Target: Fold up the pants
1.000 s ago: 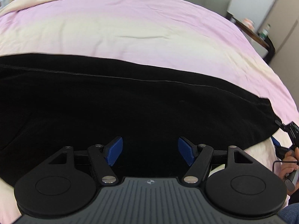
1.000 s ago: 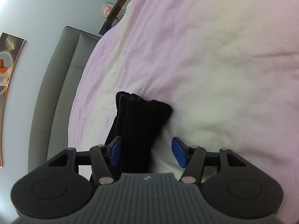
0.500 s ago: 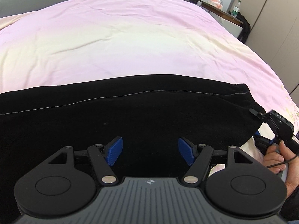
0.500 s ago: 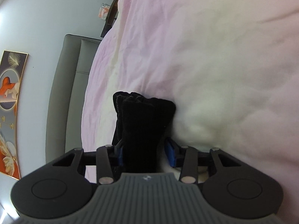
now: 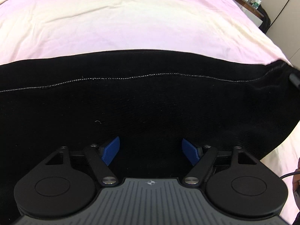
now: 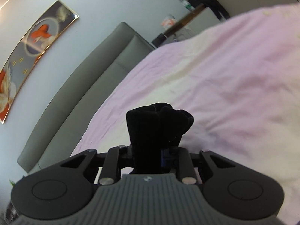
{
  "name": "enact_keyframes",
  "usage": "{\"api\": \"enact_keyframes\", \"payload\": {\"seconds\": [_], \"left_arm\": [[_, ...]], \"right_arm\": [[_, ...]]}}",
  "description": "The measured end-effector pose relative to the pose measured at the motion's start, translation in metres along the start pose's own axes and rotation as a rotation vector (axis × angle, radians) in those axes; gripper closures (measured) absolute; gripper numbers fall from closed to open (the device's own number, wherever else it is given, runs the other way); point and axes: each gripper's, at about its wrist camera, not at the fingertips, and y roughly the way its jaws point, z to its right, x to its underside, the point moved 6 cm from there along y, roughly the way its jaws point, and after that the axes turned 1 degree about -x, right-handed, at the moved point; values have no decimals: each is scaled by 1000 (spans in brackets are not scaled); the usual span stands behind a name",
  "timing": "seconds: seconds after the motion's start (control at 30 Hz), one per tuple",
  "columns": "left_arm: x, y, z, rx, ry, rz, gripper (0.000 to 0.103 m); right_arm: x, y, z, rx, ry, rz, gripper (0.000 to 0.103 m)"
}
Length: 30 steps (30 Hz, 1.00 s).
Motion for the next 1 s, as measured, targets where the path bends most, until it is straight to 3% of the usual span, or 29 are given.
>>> {"api": "enact_keyframes", "payload": {"seconds": [0.2,0.3,0.4,0.5,0.63,0.7,0.77,0.87,0.93,1.0], "left_arm": [[20,-62,-46,142,-191,112,19],[42,-95,-86,116,-245,169,19],[66,-122,-127,54,-307,200,19],[92,-144,-159,40,-407,232,19],[115,-155,-168,55,-448,230,19],[120,-160,-171,61,-446,227,19],[119,-167,-176,72,-446,233,19],[117,-171,-170,78,-416,234,19],[98,-167,-162,77,-389,233,19],[94,-169,-159,82,-367,230,19]], "right_arm": [[20,-5,-117,-66,-436,-27,85],[61,-3,-177,-145,-696,-76,85],[126,-4,-222,-191,-1012,-146,85],[204,-1,-240,-241,-1311,-280,85],[291,15,-216,-225,-1628,-506,76],[304,6,-211,-227,-1730,-442,76],[292,3,-217,-216,-1653,-475,67],[261,-14,-228,-291,-1428,-538,52],[233,-25,-231,-355,-1244,-559,51],[201,-25,-228,-316,-1082,-509,51]]}}
